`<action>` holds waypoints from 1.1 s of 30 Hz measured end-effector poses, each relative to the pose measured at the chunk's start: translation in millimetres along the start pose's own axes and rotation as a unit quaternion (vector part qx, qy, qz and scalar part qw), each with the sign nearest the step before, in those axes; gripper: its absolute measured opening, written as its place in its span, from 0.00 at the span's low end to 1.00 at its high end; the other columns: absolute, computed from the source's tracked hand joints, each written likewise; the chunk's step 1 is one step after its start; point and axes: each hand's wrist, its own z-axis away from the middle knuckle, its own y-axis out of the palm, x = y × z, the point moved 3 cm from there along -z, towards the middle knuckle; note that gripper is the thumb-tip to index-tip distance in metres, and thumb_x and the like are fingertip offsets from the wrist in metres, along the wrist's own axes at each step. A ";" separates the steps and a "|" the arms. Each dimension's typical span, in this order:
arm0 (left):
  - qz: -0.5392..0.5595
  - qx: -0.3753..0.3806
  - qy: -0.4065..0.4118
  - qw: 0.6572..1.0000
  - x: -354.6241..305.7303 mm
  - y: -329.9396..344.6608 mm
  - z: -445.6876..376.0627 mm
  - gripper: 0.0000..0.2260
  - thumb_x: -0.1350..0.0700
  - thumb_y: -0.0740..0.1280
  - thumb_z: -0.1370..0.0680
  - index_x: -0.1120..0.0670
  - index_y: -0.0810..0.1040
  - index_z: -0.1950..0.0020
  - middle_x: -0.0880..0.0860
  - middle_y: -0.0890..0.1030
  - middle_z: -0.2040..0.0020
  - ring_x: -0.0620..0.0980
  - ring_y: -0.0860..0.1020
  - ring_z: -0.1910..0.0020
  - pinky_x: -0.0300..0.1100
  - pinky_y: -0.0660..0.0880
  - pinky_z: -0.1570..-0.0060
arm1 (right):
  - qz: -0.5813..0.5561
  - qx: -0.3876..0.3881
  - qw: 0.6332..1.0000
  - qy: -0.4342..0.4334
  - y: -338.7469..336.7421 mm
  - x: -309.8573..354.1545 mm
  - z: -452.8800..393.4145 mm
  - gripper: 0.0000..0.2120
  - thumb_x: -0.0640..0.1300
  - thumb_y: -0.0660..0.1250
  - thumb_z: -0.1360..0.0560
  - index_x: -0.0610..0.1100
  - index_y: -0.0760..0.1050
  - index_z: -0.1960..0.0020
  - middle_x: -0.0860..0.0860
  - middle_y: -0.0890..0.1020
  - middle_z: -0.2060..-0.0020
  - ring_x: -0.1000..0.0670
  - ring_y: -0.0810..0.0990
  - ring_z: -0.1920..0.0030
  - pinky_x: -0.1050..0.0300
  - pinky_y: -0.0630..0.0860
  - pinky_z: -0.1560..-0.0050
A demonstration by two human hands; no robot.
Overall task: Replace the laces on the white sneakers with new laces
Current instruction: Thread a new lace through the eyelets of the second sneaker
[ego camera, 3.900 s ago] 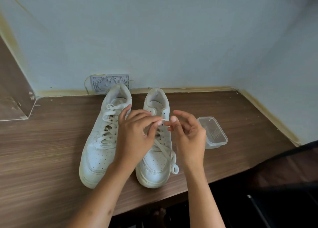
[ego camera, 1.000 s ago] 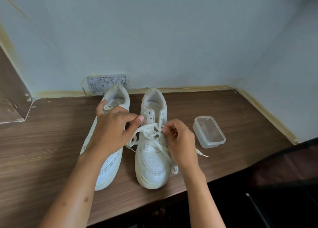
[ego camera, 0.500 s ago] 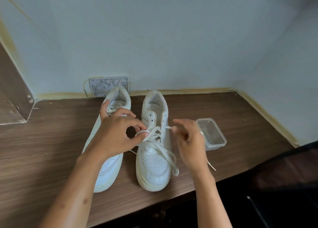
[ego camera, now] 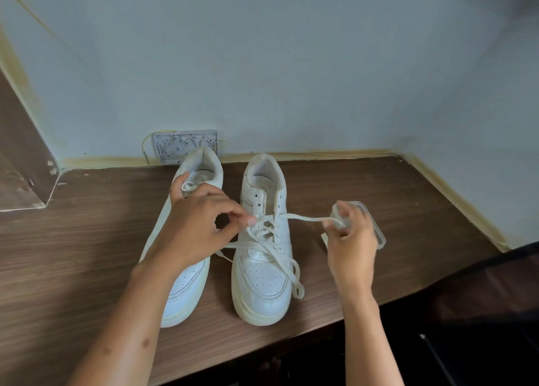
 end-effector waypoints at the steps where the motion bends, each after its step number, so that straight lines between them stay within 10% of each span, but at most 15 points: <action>1: -0.004 -0.001 -0.004 1.000 -2.6 1.2 0.0 0.19 0.28 0.59 0.28 0.39 0.80 0.63 0.35 0.78 0.65 0.35 0.73 0.48 0.50 0.41 0.27 | -0.018 0.038 0.999 -0.033 5.2 4.8 0.7 0.18 0.41 0.70 0.23 0.50 0.75 0.35 0.57 0.77 0.46 0.60 0.78 0.58 0.71 0.73 0.60; 5: -0.019 0.002 -0.011 1.000 -7.3 6.7 0.2 0.18 0.28 0.62 0.31 0.40 0.78 0.67 0.35 0.77 0.66 0.35 0.72 0.50 0.51 0.40 0.27 | -0.068 0.144 0.977 -0.140 30.8 24.2 13.7 0.11 0.42 0.72 0.24 0.48 0.80 0.43 0.56 0.81 0.51 0.60 0.80 0.54 0.71 0.74 0.57; 23: 0.019 0.048 -0.040 0.998 0.8 -3.8 -3.3 0.13 0.53 0.76 0.30 0.43 0.72 0.64 0.40 0.78 0.67 0.36 0.76 0.53 0.37 0.35 0.28 | -0.024 0.102 0.991 -0.080 31.2 10.5 10.7 0.06 0.37 0.67 0.22 0.45 0.78 0.57 0.54 0.82 0.64 0.53 0.80 0.59 0.56 0.77 0.58; 29: 0.222 0.109 -0.093 0.964 -17.1 -23.6 -4.1 0.14 0.49 0.74 0.25 0.42 0.74 0.43 0.38 0.84 0.60 0.33 0.75 0.42 0.52 0.35 0.26 | -0.090 0.100 0.987 -0.083 14.8 28.4 11.5 0.06 0.42 0.73 0.25 0.49 0.78 0.52 0.53 0.79 0.56 0.59 0.77 0.61 0.68 0.73 0.60; 33: 0.324 0.115 -0.088 0.935 -29.8 -31.1 -6.3 0.15 0.46 0.73 0.28 0.43 0.79 0.42 0.44 0.86 0.57 0.37 0.74 0.38 0.60 0.49 0.26 | -0.196 0.267 0.940 -0.074 17.2 52.0 27.2 0.05 0.55 0.72 0.27 0.55 0.84 0.53 0.51 0.79 0.56 0.54 0.80 0.57 0.54 0.77 0.53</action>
